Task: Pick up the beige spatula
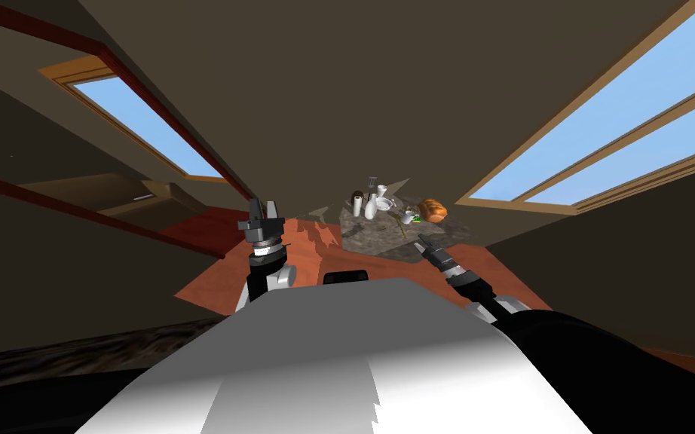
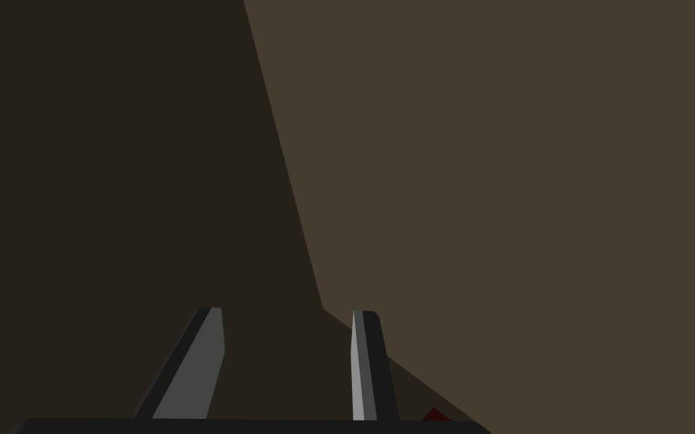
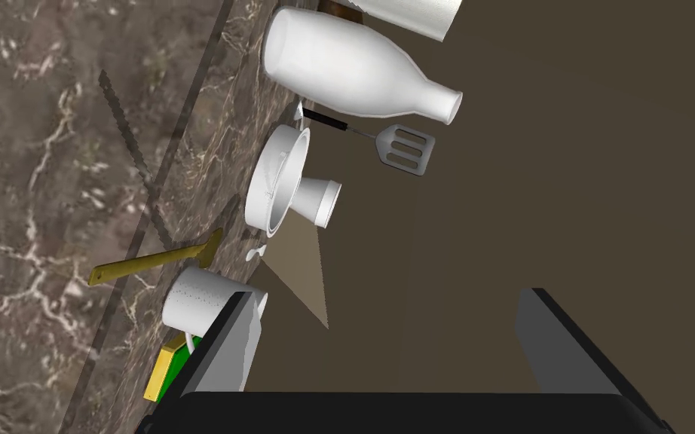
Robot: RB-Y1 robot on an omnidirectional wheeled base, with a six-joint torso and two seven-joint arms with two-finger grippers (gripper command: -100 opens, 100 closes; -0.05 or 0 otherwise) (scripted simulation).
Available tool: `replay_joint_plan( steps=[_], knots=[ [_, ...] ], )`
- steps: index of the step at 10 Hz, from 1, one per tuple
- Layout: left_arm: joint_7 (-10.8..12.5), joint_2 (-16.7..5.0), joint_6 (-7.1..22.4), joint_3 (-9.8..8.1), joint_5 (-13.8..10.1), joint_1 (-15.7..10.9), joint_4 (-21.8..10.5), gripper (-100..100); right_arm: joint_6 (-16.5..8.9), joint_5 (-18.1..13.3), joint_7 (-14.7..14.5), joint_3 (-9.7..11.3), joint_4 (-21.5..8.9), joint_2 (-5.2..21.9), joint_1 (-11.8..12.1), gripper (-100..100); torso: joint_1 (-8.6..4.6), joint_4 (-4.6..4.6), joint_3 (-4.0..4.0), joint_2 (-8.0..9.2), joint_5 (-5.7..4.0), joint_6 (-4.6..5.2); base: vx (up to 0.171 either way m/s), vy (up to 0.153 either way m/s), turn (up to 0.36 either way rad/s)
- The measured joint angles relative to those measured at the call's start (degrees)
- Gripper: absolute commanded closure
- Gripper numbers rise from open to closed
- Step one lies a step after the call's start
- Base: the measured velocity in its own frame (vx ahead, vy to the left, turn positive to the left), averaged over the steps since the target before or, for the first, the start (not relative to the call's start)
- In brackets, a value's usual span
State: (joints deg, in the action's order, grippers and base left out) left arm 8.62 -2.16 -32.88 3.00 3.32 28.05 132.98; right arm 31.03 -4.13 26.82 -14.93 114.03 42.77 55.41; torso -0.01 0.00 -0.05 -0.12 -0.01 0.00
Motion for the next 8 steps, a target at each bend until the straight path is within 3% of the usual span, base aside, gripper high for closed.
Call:
replay_joint_plan(
  steps=[3,8],
  knots=[
    [0.0,0.0,0.0,0.0,0.0,0.0,0.0,0,0.0,0.0,0.0,0.0,0.0,0.0,0.0,-100,-0.02,0.01,0.03,0.06,-0.01,0.0,-0.011,0.008,0.036],
    [0.0,0.0,0.0,0.0,0.0,0.0,0.0,0,-0.9,0.7,2.2,-2.8,-3.3,7.6,6.7,-100,0.06,0.04,0.11,0.2,0.02,-0.01,-0.045,0.032,0.146]
  ],
)
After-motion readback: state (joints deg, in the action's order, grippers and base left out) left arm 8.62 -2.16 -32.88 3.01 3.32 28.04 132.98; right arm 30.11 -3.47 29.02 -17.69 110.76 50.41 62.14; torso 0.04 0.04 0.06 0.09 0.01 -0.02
